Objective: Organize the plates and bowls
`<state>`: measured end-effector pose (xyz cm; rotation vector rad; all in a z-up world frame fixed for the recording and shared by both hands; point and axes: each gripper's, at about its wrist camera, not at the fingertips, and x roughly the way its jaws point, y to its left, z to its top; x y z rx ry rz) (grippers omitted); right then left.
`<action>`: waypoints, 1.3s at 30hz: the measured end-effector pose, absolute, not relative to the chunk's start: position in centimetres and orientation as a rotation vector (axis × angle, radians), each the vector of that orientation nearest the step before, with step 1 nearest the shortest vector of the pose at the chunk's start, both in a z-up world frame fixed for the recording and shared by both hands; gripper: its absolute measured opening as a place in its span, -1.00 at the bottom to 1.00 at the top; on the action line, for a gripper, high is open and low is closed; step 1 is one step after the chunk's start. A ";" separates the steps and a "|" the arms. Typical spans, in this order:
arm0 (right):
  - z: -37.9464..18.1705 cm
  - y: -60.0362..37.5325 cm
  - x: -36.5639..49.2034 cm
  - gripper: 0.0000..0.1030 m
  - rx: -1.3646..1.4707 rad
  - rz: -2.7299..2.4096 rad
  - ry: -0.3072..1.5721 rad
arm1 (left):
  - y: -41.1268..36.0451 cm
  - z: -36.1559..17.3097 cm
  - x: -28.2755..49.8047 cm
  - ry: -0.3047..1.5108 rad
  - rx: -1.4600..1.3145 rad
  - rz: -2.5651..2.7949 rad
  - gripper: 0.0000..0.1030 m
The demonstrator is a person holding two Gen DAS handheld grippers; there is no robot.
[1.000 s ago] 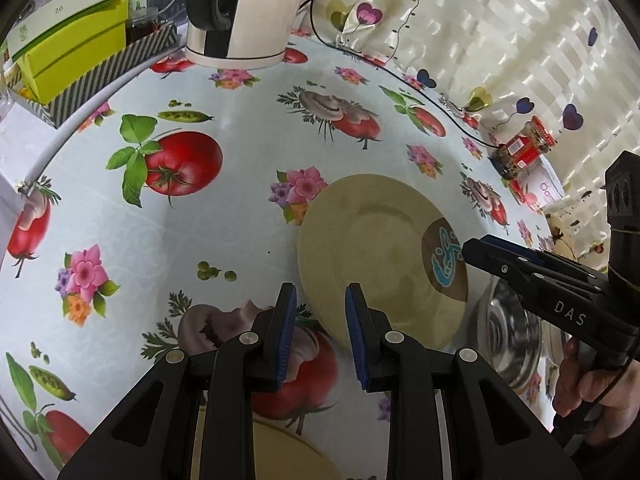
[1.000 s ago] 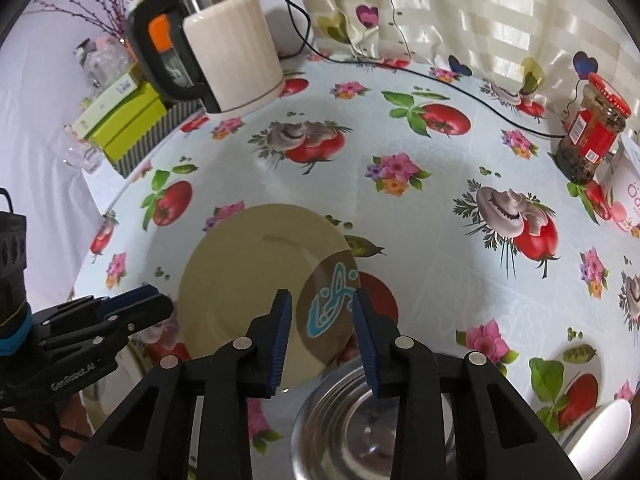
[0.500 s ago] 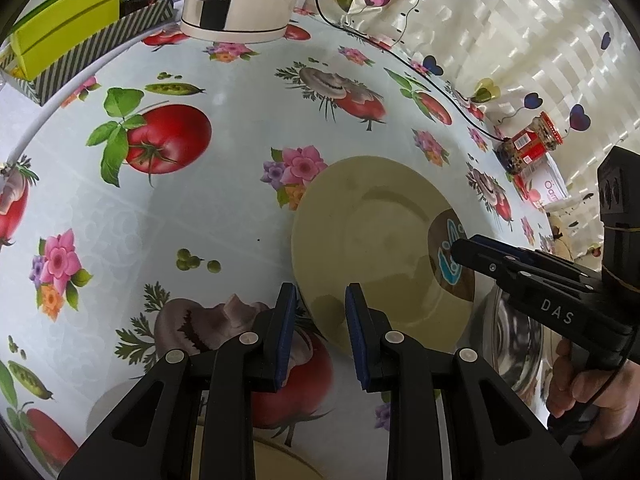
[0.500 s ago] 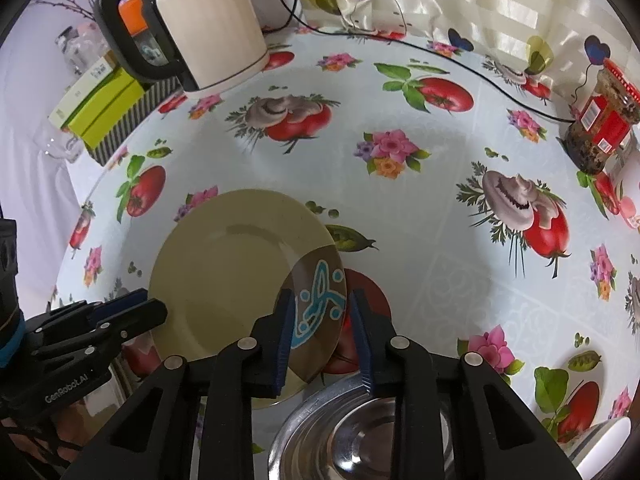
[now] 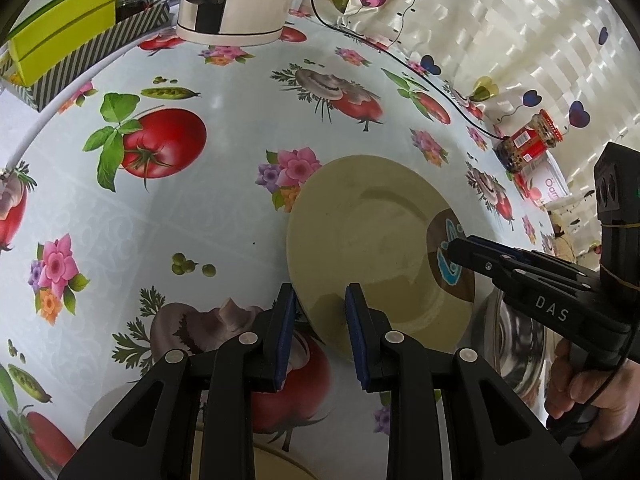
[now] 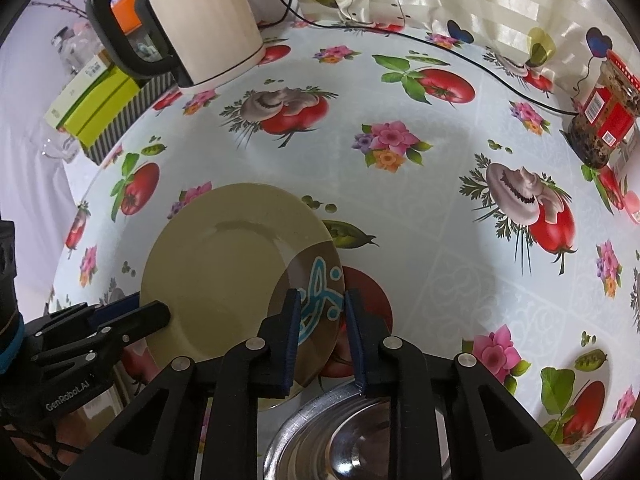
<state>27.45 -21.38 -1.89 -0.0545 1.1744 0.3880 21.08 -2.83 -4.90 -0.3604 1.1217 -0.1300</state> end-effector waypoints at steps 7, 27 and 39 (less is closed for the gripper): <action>-1.7 -21.3 27.3 -0.57 -0.044 0.395 1.169 | -2.3 -4.0 20.7 1.093 -0.358 -0.125 -0.49; 0.5 -19.9 25.1 -0.57 -0.031 0.421 1.125 | -1.0 -2.0 18.2 1.054 -0.350 -0.100 -0.49; 2.0 -18.6 22.5 -0.57 -0.037 0.438 1.099 | 0.1 -0.5 15.6 1.028 -0.345 -0.080 -0.49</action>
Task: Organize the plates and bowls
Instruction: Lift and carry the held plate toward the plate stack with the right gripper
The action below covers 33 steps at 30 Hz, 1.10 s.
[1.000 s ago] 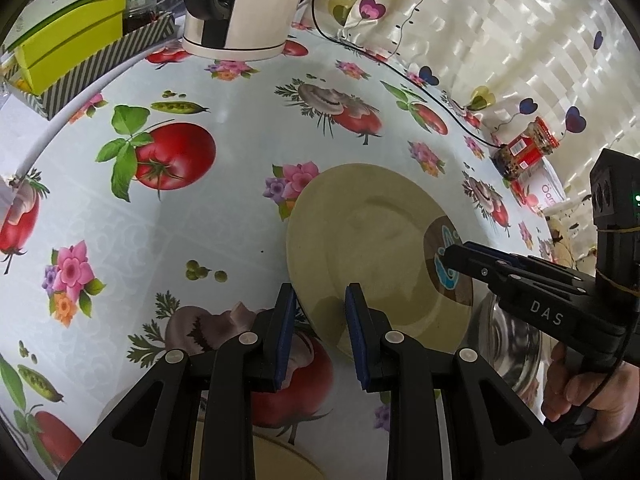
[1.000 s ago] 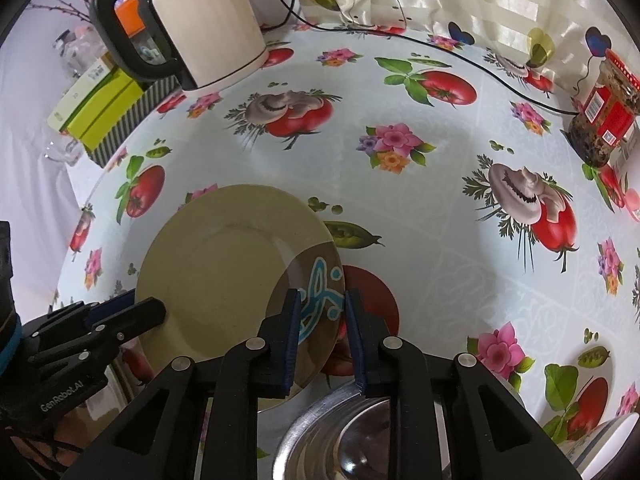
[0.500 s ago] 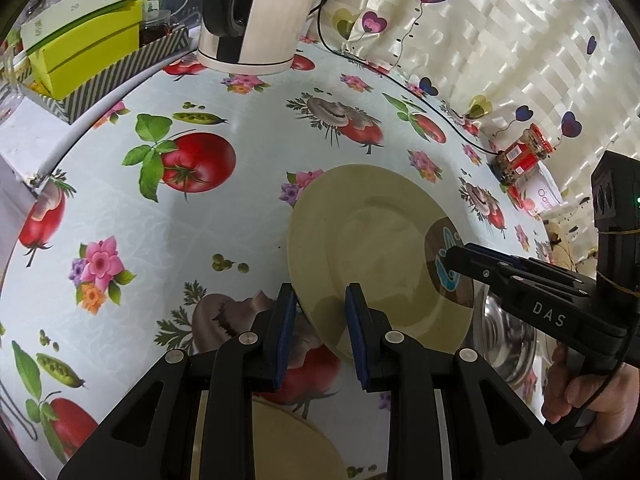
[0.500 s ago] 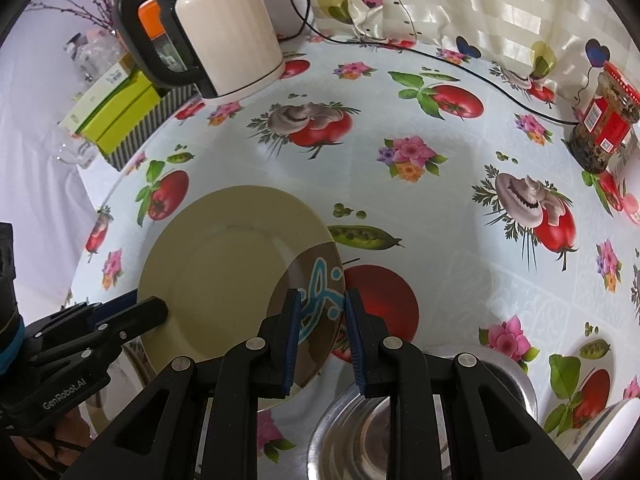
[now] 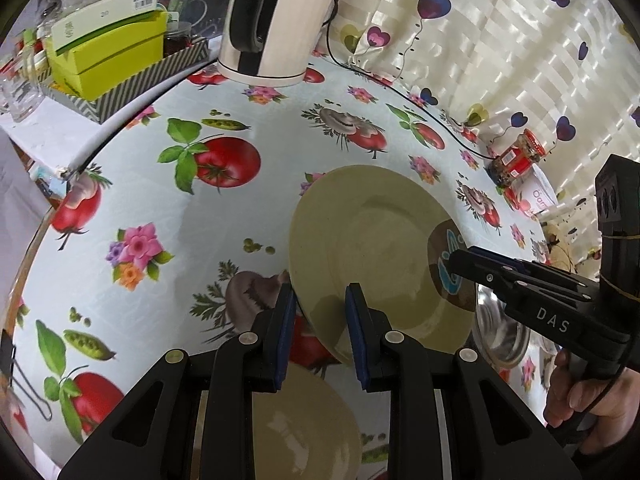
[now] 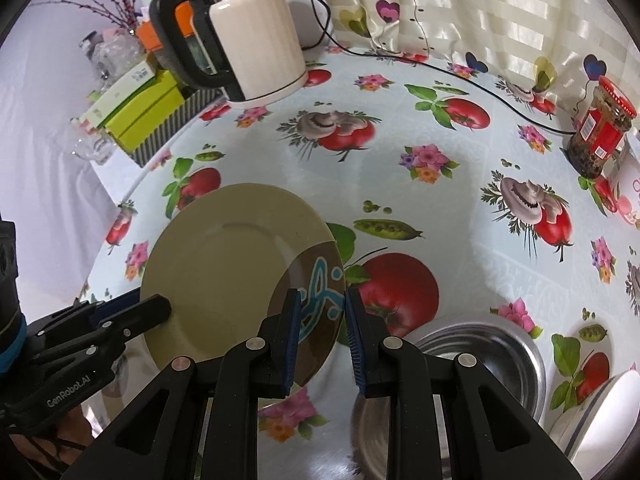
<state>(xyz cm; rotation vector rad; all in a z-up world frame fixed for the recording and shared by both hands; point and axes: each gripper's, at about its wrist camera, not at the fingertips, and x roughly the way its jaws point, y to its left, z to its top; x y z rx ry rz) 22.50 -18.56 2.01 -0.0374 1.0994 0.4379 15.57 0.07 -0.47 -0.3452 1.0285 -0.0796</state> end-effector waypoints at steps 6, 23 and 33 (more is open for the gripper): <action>2.2 -17.9 21.0 -0.57 -0.040 0.447 1.099 | 0.8 -0.2 13.8 1.023 -0.341 -0.068 -0.49; 2.0 -15.8 16.3 -0.57 -0.039 0.473 1.108 | 2.4 -0.1 9.3 1.016 -0.345 -0.042 -0.49; 1.7 -14.8 14.1 -0.57 -0.044 0.488 1.113 | 3.4 -0.3 7.1 1.017 -0.353 -0.027 -0.49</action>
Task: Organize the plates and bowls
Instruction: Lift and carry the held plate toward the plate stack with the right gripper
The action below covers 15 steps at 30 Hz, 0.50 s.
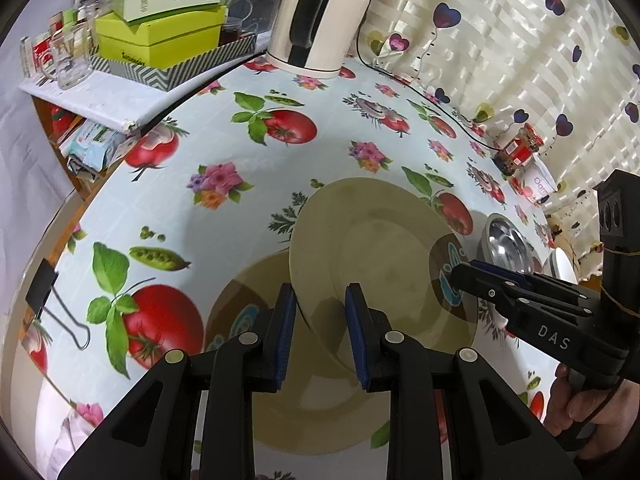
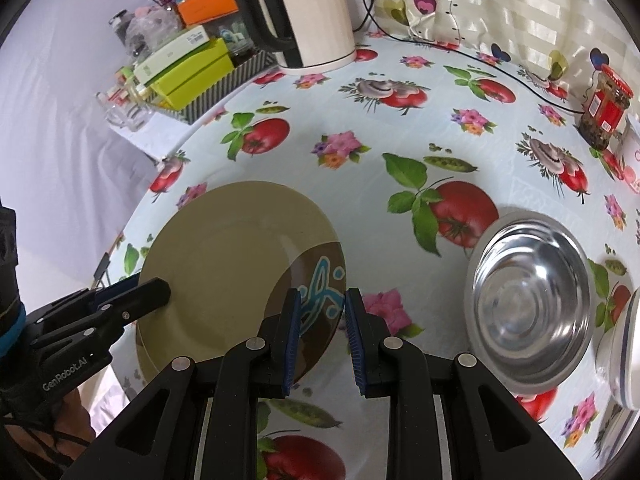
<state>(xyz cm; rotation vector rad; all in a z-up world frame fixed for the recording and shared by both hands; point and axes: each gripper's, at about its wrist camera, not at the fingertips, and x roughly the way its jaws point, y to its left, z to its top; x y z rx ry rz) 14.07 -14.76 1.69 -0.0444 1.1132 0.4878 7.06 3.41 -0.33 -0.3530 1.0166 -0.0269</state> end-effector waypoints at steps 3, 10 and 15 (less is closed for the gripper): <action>1.6 -14.4 13.5 -0.57 -0.046 0.493 1.116 | 3.7 -0.4 6.5 1.018 -0.354 -0.021 -0.49; 1.3 -13.7 12.4 -0.57 -0.052 0.504 1.122 | 4.2 -0.7 5.2 1.022 -0.357 -0.009 -0.49; 1.1 -13.1 11.6 -0.57 -0.063 0.513 1.126 | 4.7 -0.9 4.5 1.026 -0.357 0.007 -0.49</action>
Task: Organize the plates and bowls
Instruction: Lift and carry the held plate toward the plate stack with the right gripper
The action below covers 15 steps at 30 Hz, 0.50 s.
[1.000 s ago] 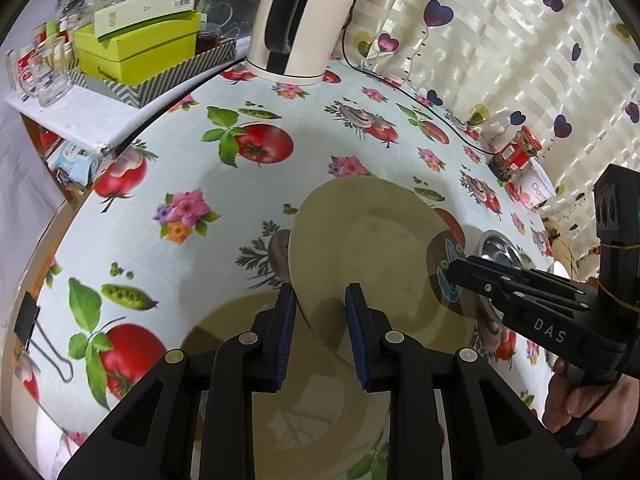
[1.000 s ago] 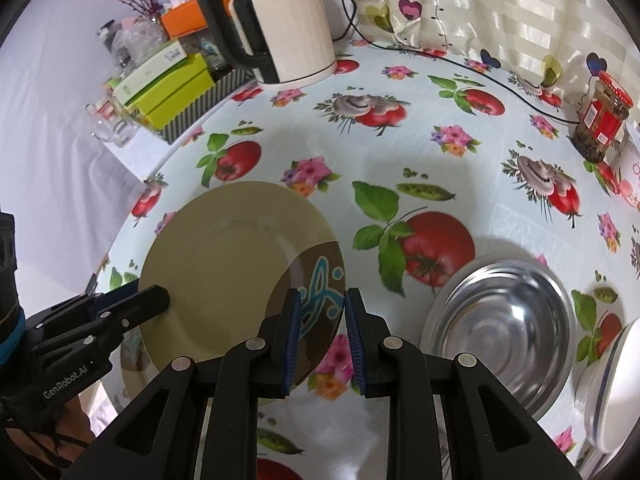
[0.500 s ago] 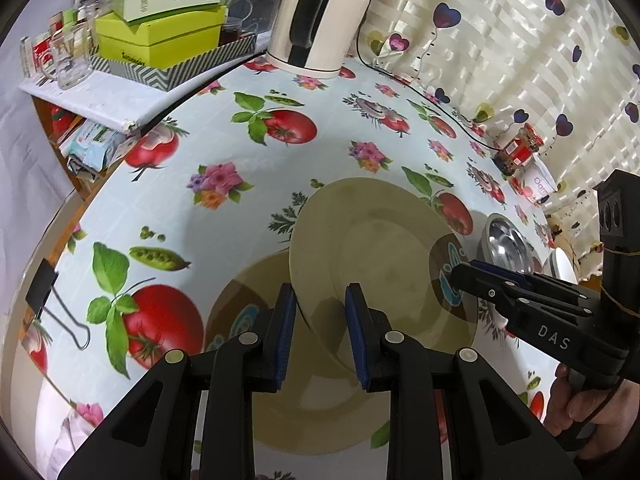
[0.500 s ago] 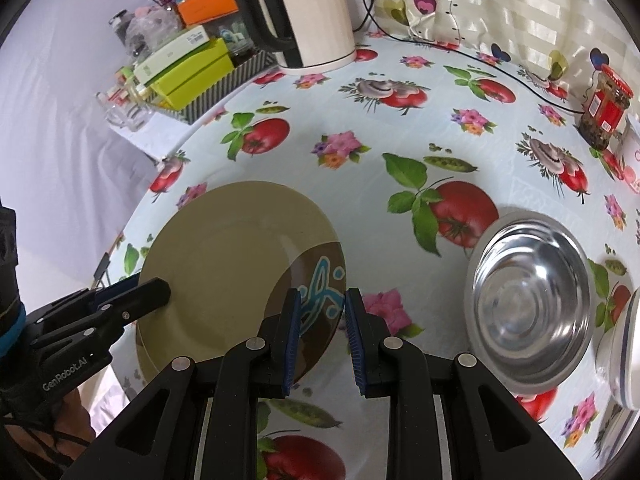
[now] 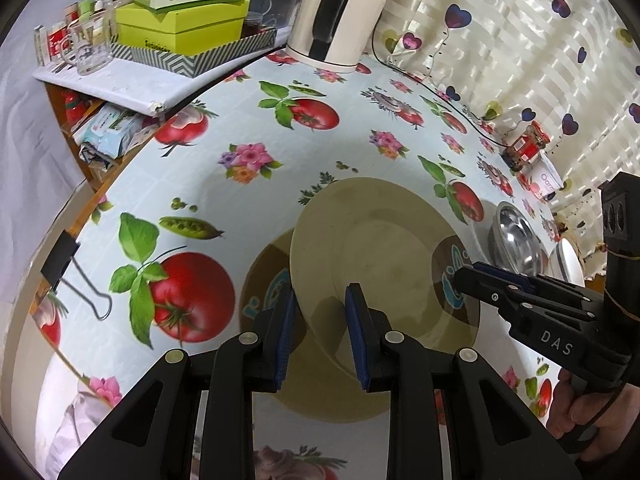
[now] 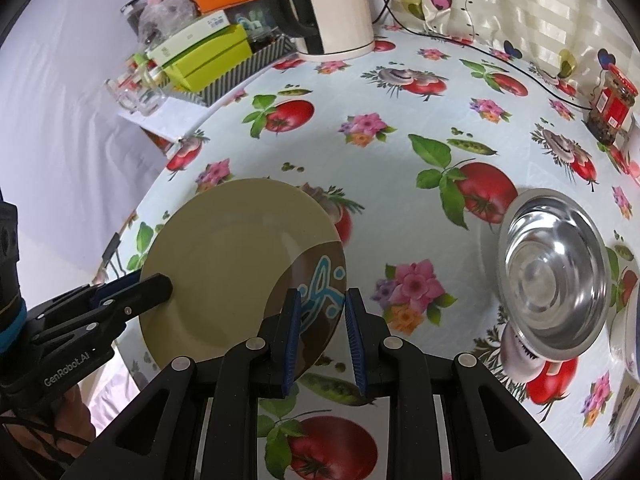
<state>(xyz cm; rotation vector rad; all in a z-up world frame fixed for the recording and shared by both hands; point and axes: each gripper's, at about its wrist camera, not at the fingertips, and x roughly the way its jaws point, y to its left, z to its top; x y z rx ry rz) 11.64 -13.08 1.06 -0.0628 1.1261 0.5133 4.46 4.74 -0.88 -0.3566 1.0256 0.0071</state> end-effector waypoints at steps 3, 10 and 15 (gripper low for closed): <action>0.8 -12.6 11.2 -0.57 -0.067 0.523 1.131 | 5.1 -1.1 3.9 1.029 -0.357 0.016 -0.49; 0.2 -11.6 10.4 -0.57 -0.086 0.540 1.145 | 5.8 -1.5 3.1 1.029 -0.360 0.036 -0.49; -0.1 -11.1 10.0 -0.57 -0.095 0.548 1.149 | 6.1 -1.6 2.7 1.028 -0.354 0.042 -0.49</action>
